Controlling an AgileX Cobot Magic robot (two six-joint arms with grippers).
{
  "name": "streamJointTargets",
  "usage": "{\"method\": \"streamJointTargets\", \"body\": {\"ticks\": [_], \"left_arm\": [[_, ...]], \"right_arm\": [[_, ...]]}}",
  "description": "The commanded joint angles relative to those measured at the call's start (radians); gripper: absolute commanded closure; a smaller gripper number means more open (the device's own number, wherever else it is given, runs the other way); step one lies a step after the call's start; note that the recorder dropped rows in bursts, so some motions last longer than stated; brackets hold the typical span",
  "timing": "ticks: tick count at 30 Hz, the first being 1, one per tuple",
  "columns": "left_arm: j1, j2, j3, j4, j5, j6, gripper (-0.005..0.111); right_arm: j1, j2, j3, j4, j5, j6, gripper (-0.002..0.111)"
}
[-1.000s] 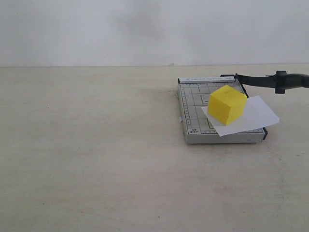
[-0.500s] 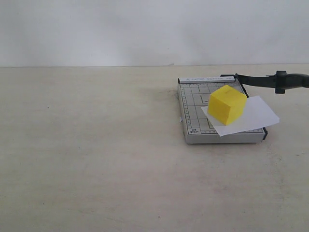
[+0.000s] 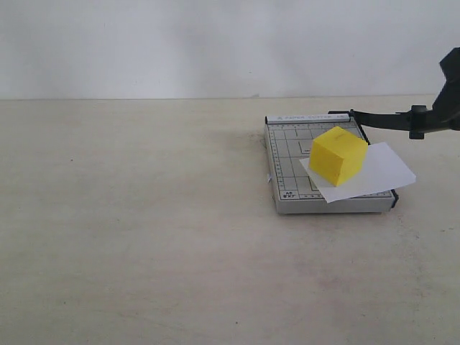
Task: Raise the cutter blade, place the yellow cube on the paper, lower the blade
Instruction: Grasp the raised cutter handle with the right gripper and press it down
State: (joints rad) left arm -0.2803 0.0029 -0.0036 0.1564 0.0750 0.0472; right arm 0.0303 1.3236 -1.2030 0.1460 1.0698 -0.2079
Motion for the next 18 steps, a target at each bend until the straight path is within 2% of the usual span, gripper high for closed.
{"method": "streamJointTargets", "body": {"ticks": [1, 16, 18], "left_arm": [[0.002, -0.003, 0.004, -0.011, 0.0, -0.007, 0.102], [0.002, -0.003, 0.004, -0.011, 0.0, -0.007, 0.102], [0.002, -0.003, 0.004, -0.011, 0.0, -0.007, 0.102]], "right_arm": [[0.001, 0.025, -0.009, -0.026, -0.007, -0.009, 0.04], [0.001, 0.122, -0.007, -0.062, -0.05, -0.009, 0.04], [0.001, 0.126, -0.007, -0.06, -0.06, -0.009, 0.046]]}}
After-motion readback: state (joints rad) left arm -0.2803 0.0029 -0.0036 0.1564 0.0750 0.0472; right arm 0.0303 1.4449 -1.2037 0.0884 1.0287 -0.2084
